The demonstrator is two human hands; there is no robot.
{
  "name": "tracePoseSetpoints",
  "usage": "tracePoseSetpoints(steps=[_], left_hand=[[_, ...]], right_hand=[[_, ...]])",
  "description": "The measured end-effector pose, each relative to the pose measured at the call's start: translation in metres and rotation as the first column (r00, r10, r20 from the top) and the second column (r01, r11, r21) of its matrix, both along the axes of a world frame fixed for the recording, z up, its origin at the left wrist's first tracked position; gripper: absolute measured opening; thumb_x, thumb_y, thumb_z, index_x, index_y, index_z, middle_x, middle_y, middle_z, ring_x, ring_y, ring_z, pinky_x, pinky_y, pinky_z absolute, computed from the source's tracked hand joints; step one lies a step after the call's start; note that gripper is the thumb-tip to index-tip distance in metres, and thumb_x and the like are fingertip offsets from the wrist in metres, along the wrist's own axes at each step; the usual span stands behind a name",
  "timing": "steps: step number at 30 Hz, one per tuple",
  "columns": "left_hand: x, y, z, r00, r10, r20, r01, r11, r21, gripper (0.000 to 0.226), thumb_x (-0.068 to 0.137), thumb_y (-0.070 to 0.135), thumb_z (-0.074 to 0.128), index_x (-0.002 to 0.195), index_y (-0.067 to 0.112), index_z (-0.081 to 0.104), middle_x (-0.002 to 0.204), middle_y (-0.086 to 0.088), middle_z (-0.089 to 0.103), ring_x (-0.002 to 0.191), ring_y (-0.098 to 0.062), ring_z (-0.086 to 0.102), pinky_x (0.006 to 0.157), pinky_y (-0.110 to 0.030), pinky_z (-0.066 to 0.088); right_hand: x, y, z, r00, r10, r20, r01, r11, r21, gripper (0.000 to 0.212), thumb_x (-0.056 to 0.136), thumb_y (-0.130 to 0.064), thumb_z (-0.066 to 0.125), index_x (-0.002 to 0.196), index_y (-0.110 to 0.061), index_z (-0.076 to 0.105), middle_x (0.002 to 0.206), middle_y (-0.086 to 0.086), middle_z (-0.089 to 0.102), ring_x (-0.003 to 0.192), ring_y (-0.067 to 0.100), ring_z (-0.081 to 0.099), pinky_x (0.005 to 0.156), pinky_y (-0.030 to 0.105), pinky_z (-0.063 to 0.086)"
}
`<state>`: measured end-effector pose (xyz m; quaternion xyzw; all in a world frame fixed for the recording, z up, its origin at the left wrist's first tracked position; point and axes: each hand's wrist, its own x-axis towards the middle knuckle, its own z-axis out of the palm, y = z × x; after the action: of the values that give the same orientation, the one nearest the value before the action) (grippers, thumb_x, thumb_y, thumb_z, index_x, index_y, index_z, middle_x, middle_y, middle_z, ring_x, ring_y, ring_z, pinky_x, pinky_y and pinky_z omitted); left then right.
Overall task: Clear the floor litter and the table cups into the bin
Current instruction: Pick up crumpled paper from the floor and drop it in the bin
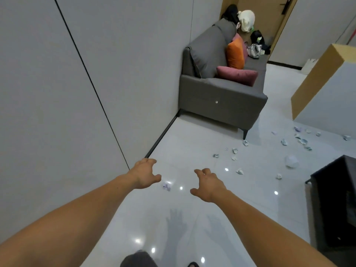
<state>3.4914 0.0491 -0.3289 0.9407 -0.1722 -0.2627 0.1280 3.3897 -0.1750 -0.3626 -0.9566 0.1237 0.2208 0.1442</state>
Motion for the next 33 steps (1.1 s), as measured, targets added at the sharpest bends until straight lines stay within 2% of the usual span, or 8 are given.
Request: tracePoseSetpoints(steps=[10, 18, 21, 25, 30, 33], left_hand=[[0.139, -0.038, -0.079, 0.982, 0.054, -0.18, -0.053, 0.999, 0.008, 0.077, 0.088, 0.046, 0.057, 0.15, 0.016, 0.023, 0.154, -0.009, 0.025, 0.14, -0.026, 0.024, 0.113, -0.038, 0.028], [0.27, -0.073, -0.188, 0.929, 0.124, -0.349, -0.133, 0.991, -0.002, 0.073, 0.089, 0.045, 0.056, 0.149, 0.017, 0.025, 0.153, -0.004, 0.026, 0.138, -0.021, 0.028, 0.111, -0.034, 0.031], [0.302, -0.078, -0.254, 0.907, 0.211, -0.365, -0.221, 0.975, 0.012, 0.069, 0.09, 0.043, 0.056, 0.147, 0.017, 0.029, 0.152, -0.004, 0.029, 0.135, -0.02, 0.033, 0.107, -0.032, 0.035], [0.329, -0.084, -0.372, 0.855, 0.336, -0.394, -0.346, 0.937, 0.047, 0.067, 0.09, 0.04, 0.058, 0.146, 0.016, 0.031, 0.15, -0.006, 0.032, 0.133, -0.022, 0.037, 0.108, -0.034, 0.035], [0.342, -0.088, -0.541, 0.806, 0.419, -0.419, -0.404, 0.906, 0.128, 0.067, 0.088, 0.04, 0.061, 0.145, 0.018, 0.032, 0.147, -0.007, 0.034, 0.131, -0.025, 0.039, 0.106, -0.037, 0.036], [0.341, -0.091, -0.629, 0.797, 0.438, -0.415, -0.424, 0.896, 0.132, 0.067, 0.088, 0.04, 0.062, 0.144, 0.017, 0.033, 0.146, -0.008, 0.036, 0.131, -0.026, 0.04, 0.103, -0.035, 0.034]], right_hand=[[0.142, -0.033, -0.061, 0.986, 0.1, -0.13, -0.096, 0.995, 0.033, 0.079, 0.089, -0.048, 0.059, 0.152, -0.024, 0.018, 0.153, 0.006, 0.023, 0.134, 0.028, 0.034, 0.099, 0.04, 0.044], [0.276, -0.053, -0.162, 0.964, 0.11, -0.241, -0.097, 0.993, 0.064, 0.074, 0.09, -0.044, 0.057, 0.151, -0.025, 0.02, 0.149, 0.004, 0.028, 0.127, 0.026, 0.04, 0.091, 0.037, 0.046], [0.317, -0.052, -0.236, 0.957, 0.103, -0.27, -0.077, 0.991, 0.107, 0.074, 0.09, -0.045, 0.055, 0.151, -0.026, 0.017, 0.148, 0.004, 0.028, 0.125, 0.026, 0.041, 0.089, 0.036, 0.046], [0.356, -0.052, -0.37, 0.941, 0.126, -0.313, -0.078, 0.984, 0.161, 0.079, 0.09, -0.045, 0.058, 0.152, -0.028, 0.012, 0.148, 0.005, 0.027, 0.124, 0.026, 0.041, 0.089, 0.036, 0.045], [0.384, -0.052, -0.551, 0.917, 0.205, -0.342, -0.139, 0.968, 0.207, 0.081, 0.086, -0.04, 0.064, 0.15, -0.027, 0.015, 0.143, 0.008, 0.031, 0.119, 0.03, 0.045, 0.076, 0.033, 0.036], [0.393, -0.047, -0.64, 0.906, 0.257, -0.337, -0.19, 0.957, 0.22, 0.08, 0.084, -0.037, 0.068, 0.148, -0.027, 0.02, 0.139, 0.009, 0.034, 0.117, 0.031, 0.047, 0.075, 0.033, 0.036]])
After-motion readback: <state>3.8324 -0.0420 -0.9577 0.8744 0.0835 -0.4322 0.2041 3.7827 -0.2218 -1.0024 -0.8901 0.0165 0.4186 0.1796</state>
